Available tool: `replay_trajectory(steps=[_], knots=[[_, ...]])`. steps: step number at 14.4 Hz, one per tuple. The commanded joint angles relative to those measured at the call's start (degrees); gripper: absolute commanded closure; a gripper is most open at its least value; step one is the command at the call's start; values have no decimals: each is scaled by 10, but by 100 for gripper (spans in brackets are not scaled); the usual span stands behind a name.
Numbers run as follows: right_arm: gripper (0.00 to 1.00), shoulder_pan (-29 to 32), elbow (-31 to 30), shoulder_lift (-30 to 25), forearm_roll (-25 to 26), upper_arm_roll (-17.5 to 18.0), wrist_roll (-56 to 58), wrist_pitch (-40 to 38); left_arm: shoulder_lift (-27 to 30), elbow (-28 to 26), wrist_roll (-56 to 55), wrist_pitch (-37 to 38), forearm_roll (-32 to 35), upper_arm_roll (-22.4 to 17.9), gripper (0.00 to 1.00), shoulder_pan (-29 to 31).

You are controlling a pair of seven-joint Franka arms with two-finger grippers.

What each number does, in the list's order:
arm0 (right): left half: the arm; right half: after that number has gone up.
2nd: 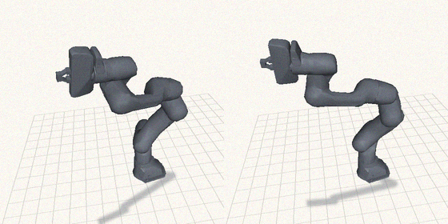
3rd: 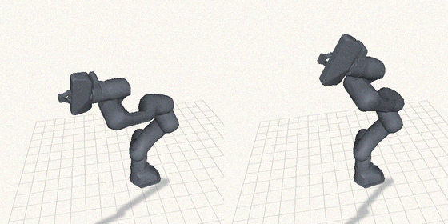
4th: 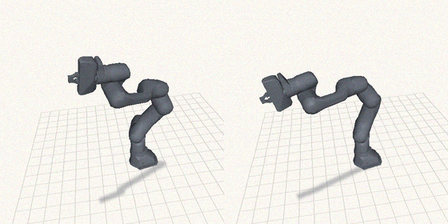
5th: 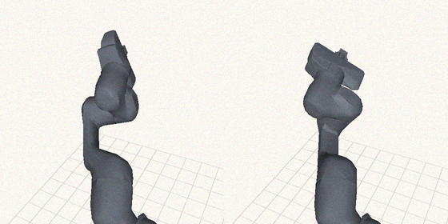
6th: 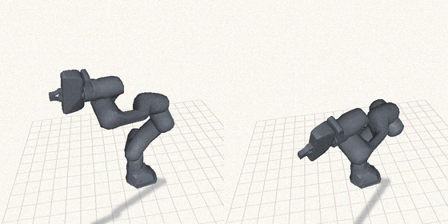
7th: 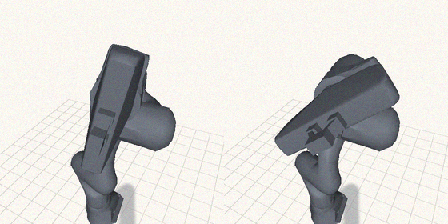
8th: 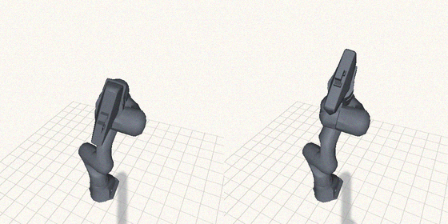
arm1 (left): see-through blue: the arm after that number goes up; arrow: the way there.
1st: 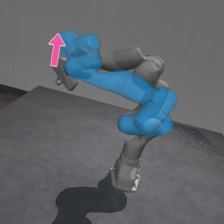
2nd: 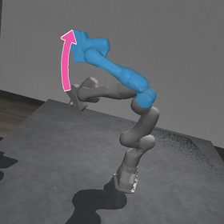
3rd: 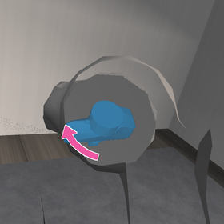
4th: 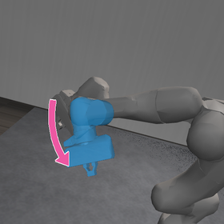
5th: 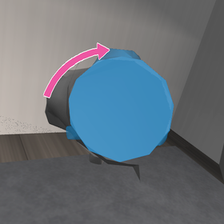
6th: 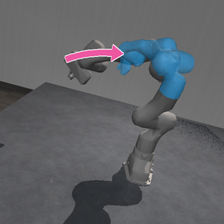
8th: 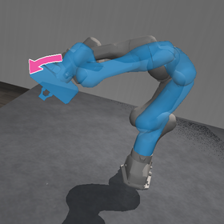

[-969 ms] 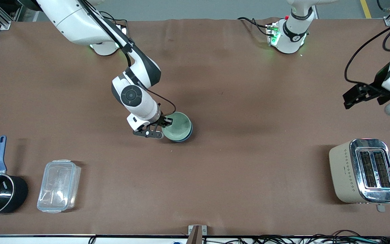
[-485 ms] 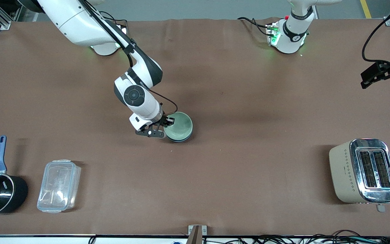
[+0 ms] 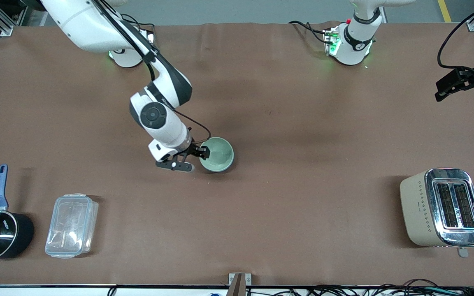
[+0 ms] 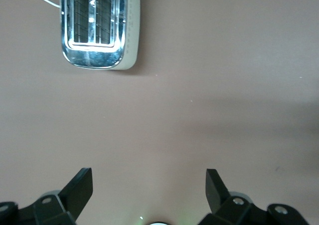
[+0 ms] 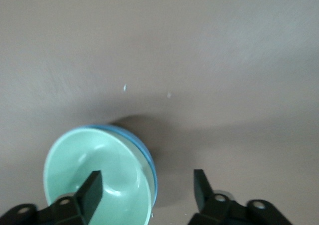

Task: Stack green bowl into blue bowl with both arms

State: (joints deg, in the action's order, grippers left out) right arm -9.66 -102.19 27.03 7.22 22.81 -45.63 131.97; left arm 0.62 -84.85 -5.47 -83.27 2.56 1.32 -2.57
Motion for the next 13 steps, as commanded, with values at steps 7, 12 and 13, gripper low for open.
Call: replay_trajectory(steps=[7,12,13], knots=[[0,46,93,-216,16,-159,197,-295,-6,-7,6,-21,-17,-2,0,-8],[0,48,160,-243,-56,-262,381,-413,-5,-7,6,-21,-28,-2,0,-8],[0,48,168,-248,-69,-275,385,-425,-6,-7,6,-21,-27,-2,0,-9]])
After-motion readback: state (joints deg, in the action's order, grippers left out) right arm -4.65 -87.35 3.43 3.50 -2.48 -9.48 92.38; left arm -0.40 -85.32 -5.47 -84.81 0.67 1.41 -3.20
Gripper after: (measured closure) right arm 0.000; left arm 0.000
